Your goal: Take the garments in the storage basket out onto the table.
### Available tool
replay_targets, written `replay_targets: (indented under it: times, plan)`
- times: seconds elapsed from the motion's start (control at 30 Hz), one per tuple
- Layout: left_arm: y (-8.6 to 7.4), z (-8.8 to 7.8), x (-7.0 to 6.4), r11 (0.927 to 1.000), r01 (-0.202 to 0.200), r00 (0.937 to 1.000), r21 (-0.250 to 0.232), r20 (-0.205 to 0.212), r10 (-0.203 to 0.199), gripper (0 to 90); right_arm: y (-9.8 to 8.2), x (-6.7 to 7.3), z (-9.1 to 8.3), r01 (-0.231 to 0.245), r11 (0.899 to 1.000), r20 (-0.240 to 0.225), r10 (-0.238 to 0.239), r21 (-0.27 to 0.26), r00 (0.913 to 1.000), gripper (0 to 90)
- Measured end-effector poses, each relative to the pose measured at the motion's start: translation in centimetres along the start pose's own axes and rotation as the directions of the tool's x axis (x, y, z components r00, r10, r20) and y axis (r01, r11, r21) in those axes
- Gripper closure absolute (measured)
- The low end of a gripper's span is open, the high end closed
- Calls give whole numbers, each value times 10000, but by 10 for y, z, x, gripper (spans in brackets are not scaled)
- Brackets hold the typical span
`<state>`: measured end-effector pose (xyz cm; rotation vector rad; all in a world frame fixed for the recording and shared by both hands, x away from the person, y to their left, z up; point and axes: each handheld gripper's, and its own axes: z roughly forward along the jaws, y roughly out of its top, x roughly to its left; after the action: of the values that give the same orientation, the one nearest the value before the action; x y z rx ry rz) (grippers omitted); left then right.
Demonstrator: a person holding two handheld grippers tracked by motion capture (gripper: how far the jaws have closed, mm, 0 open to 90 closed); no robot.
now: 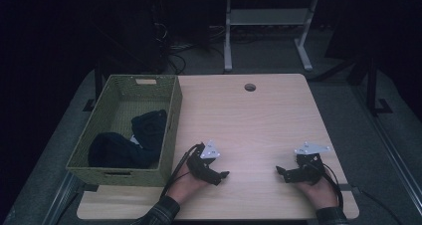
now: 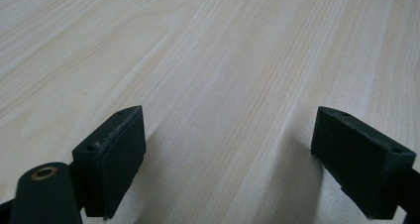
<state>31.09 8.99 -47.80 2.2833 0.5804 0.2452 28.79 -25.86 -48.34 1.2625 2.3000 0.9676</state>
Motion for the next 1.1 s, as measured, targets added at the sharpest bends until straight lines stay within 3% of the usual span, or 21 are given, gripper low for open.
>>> replay_targets:
  times: [0.57, 0.63, 1.1]
  plan:
    - [3, -2, 1, 9996, 67, 10000, 283, -30, -67, 134, 0, 0, 0, -30, 10000, -24, 30, 12, 10000, 26]
    - [4, -5, 0, 9990, 348, 9994, 289, 26, -349, 133, 0, 0, 0, -30, 10000, -23, 30, 9, 10000, 26]
    - [8, -23, 1, 9976, 680, 9977, 158, -56, -679, 133, 1, 0, 1, -13, 10000, -73, 13, 29, 10000, 27]
